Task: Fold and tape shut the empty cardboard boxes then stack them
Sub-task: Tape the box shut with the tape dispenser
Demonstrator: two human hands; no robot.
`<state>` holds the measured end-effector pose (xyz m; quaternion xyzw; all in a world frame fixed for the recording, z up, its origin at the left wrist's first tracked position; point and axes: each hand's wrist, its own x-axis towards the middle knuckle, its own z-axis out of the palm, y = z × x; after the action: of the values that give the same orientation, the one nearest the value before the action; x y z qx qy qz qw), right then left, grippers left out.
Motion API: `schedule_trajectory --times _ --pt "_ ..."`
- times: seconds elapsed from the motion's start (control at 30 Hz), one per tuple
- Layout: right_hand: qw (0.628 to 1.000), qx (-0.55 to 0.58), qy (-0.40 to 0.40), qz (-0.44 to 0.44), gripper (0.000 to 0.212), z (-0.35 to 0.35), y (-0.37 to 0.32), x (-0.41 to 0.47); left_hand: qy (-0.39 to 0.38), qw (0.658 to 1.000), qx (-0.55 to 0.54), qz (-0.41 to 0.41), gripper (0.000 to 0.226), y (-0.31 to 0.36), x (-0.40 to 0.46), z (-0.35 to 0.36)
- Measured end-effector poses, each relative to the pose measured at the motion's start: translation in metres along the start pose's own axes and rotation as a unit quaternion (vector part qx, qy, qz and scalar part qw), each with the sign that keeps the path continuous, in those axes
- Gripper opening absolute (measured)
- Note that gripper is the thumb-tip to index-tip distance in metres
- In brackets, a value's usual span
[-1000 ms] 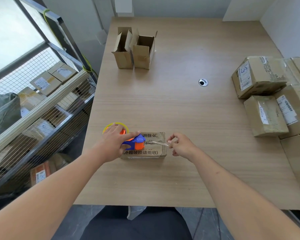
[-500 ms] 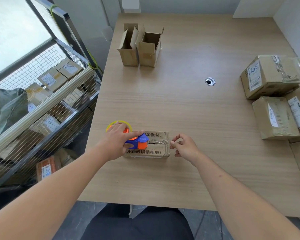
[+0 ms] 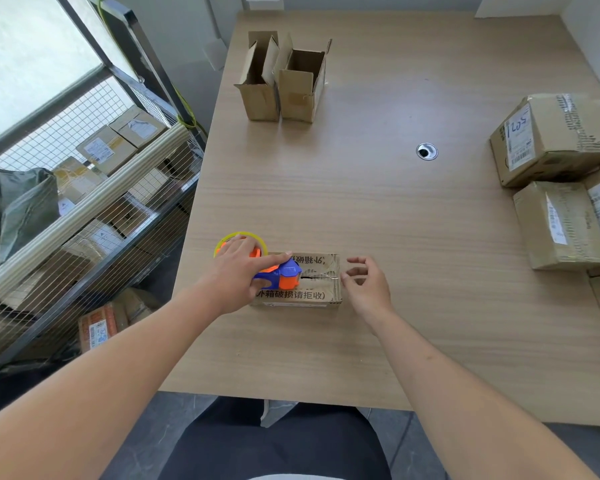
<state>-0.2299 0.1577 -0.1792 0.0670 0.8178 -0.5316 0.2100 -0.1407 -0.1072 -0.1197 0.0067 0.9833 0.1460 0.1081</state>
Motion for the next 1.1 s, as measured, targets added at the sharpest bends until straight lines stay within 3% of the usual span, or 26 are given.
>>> schedule_trajectory --times 0.07,0.17,0.23,0.4,0.53,0.93,1.1 --pt "0.998 0.009 0.011 -0.069 0.028 0.011 -0.013 -0.005 0.000 1.000 0.002 -0.002 0.074 0.002 0.000 -0.001" --pt "0.983 -0.072 -0.048 -0.161 0.042 0.038 -0.018 -0.007 0.002 1.000 0.001 -0.002 0.070 0.003 -0.001 -0.004" --pt "0.979 -0.121 -0.065 -0.153 0.045 0.051 -0.011 -0.008 0.000 1.000 -0.001 0.000 0.068 0.003 -0.001 -0.006" --pt "0.982 -0.112 0.009 -0.150 0.048 0.061 -0.003 -0.013 -0.054 0.998 0.015 -0.010 0.065 0.007 0.006 -0.020" --pt "0.974 -0.167 0.043 -0.148 0.044 0.066 -0.002 -0.011 -0.117 0.992 0.042 0.002 0.057 0.015 0.018 -0.049" --pt "0.963 -0.221 0.026 -0.155 0.042 0.065 -0.005 -0.012 -0.256 0.966 -0.011 -0.040 0.042 0.028 0.029 -0.087" --pt "0.958 -0.235 0.021 -0.164 0.041 0.063 -0.006 -0.011 -0.291 0.952 -0.070 -0.062 0.041 -0.005 0.021 -0.095"
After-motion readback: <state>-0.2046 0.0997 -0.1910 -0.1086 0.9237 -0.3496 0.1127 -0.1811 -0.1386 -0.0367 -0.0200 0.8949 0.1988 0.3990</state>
